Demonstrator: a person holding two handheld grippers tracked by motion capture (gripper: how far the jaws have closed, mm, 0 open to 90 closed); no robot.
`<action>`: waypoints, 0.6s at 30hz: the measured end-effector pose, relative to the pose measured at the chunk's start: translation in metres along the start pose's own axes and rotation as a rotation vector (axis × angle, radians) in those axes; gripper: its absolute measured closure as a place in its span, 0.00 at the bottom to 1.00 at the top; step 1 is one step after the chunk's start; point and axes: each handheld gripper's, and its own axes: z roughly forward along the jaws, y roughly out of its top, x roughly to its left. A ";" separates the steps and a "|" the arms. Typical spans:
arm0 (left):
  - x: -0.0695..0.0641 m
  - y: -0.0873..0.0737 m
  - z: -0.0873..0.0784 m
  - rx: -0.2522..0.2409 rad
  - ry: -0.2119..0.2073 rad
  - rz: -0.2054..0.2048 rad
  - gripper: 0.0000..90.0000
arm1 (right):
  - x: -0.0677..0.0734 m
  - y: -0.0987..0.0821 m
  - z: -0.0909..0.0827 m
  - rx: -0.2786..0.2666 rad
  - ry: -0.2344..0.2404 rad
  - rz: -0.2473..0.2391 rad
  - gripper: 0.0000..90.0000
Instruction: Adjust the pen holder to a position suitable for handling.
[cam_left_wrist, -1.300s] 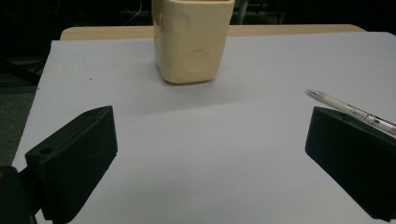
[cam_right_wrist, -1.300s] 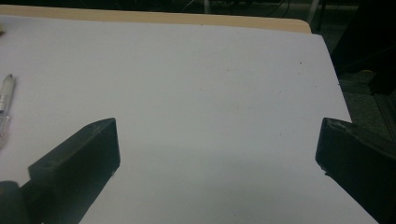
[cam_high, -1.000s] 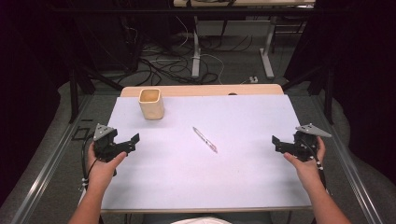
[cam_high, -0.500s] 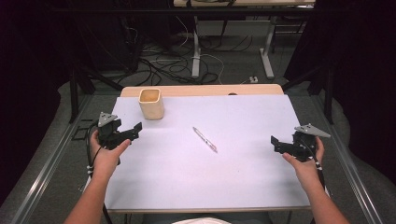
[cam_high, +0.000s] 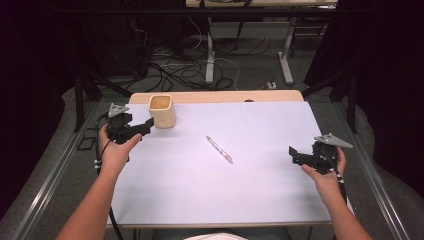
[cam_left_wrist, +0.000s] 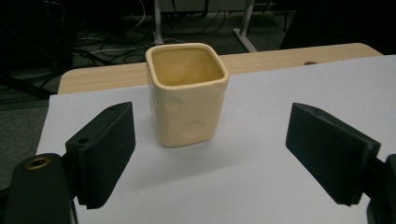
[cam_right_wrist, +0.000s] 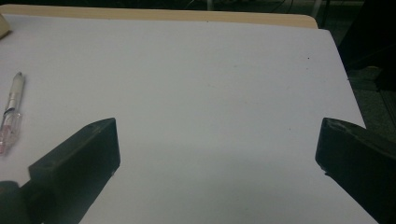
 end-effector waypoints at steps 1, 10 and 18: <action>0.000 0.002 0.001 0.003 0.003 -0.005 0.18 | 0.000 0.000 0.000 0.001 -0.001 0.000 0.00; 0.002 0.016 0.013 0.019 -0.008 -0.030 0.20 | 0.000 -0.001 0.001 0.003 -0.003 -0.006 0.00; 0.003 0.033 0.024 0.020 0.008 -0.033 0.26 | 0.001 -0.001 0.000 0.010 -0.003 0.008 0.00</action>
